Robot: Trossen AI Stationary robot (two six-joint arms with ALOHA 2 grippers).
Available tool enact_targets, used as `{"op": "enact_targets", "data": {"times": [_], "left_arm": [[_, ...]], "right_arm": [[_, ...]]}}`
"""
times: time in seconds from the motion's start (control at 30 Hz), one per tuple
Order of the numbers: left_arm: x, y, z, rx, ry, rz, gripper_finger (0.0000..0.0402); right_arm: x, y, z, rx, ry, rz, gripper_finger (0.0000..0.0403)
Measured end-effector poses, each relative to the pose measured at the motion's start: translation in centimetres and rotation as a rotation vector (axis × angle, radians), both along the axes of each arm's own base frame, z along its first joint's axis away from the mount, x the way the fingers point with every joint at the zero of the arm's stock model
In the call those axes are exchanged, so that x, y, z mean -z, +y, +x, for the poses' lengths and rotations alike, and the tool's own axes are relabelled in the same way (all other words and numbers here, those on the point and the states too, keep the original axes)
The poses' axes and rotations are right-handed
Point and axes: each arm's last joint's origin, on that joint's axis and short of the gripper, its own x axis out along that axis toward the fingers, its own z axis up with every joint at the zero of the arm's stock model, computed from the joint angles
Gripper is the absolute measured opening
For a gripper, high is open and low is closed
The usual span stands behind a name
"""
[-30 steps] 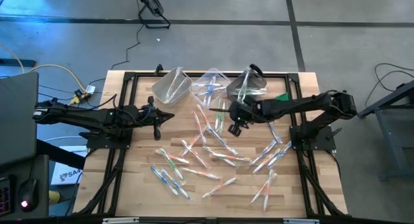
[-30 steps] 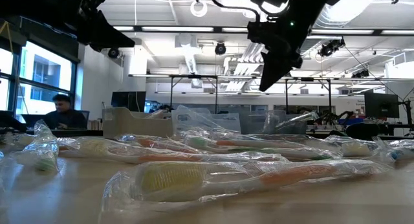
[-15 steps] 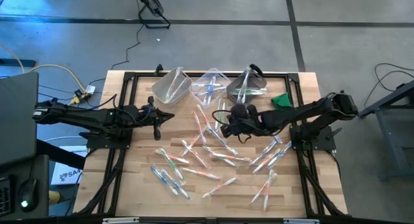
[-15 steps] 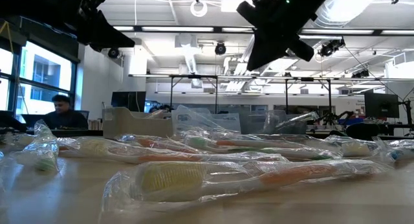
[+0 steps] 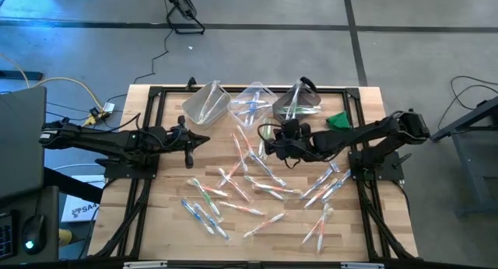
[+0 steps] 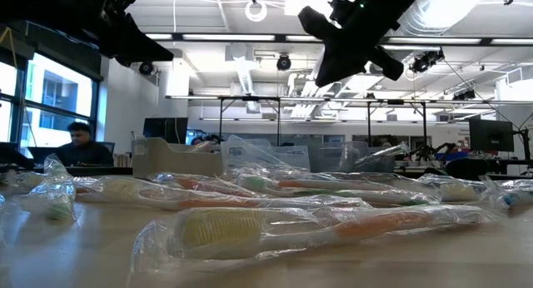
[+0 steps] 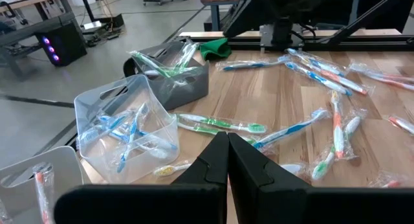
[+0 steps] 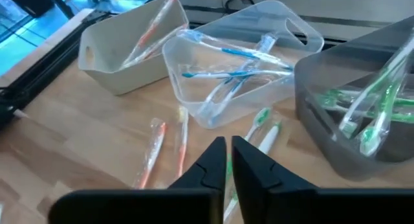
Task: Pick & Place Toothbrushes
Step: Put the green toothbrush into the black bin
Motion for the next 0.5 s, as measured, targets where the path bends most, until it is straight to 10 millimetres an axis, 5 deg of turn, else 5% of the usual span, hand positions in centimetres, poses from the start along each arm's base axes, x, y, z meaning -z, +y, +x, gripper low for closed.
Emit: {"op": "enact_targets", "data": {"times": [0.3,0.5], "left_arm": [[0.0,0.0,0.0,0.000,-0.001,0.000,0.0000],[0.0,0.0,0.0,0.000,-0.001,0.000,0.0000]], "right_arm": [[0.3,-2.7,0.1,0.044,-0.054,0.188,0.0138],[0.4,-3.4,0.2,0.051,-0.090,0.313,0.0157]]}}
